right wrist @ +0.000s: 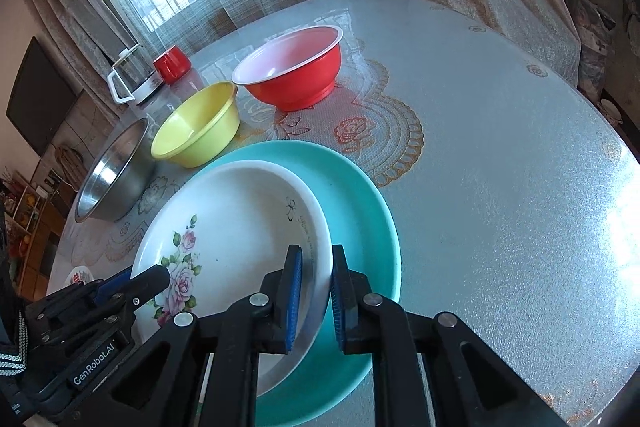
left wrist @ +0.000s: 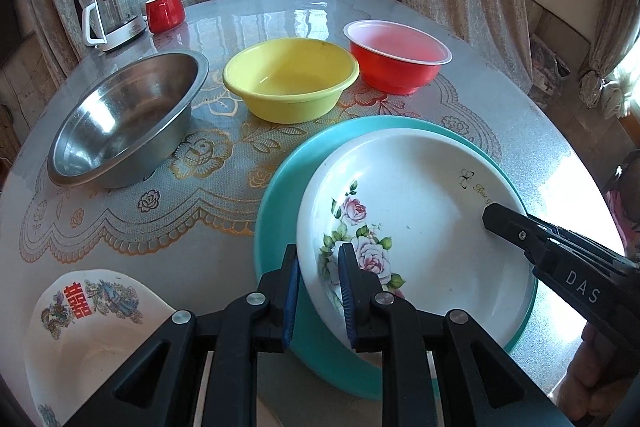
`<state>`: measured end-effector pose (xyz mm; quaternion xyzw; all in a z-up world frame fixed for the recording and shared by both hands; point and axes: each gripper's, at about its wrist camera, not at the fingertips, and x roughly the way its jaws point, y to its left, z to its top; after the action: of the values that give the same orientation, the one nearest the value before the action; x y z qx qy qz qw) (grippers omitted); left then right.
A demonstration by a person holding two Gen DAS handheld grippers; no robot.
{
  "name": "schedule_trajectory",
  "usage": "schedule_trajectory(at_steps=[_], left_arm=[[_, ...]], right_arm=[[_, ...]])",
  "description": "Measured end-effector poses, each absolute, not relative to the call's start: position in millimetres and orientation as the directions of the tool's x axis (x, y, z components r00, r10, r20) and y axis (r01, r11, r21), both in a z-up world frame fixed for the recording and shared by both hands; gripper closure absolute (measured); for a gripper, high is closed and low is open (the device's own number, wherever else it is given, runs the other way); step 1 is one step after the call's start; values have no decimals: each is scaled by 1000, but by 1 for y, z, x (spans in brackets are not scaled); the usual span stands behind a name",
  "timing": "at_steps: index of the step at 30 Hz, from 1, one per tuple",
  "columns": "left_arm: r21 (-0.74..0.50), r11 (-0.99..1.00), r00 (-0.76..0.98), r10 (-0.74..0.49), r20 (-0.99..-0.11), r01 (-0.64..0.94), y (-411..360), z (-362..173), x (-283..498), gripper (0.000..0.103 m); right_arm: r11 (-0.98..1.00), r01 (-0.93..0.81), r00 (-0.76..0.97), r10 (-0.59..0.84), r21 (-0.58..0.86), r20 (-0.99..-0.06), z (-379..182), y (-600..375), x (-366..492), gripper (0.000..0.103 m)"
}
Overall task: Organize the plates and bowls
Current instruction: 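Carry the rose plate with both tools and lower it onto the teal plate, then open both tools and release the rose plate on the teal plate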
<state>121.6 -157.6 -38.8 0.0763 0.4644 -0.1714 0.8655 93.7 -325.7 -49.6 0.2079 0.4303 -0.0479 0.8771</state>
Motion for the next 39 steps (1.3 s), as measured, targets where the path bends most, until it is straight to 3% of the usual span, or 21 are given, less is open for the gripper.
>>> schedule_trajectory(at_steps=[12,19,23,39], left_arm=[[-41,940,507,-220,-833,339,-156,-37,118,83],[-21,933,525,-221,-822,360,-156,-35,107,83],[-12,932,529,-217,-820,363,-158,-36,108,83],[-19,938,545,-218,-810,346,-154,-33,105,83]], right_arm=[[877,284,622,139,388,-770,-47,-330,88,84],[886,287,632,111,364,-767,-43,-327,79,84],[905,279,632,77,320,-771,-45,-321,80,91],[917,265,622,72,296,-780,-48,-321,86,89]])
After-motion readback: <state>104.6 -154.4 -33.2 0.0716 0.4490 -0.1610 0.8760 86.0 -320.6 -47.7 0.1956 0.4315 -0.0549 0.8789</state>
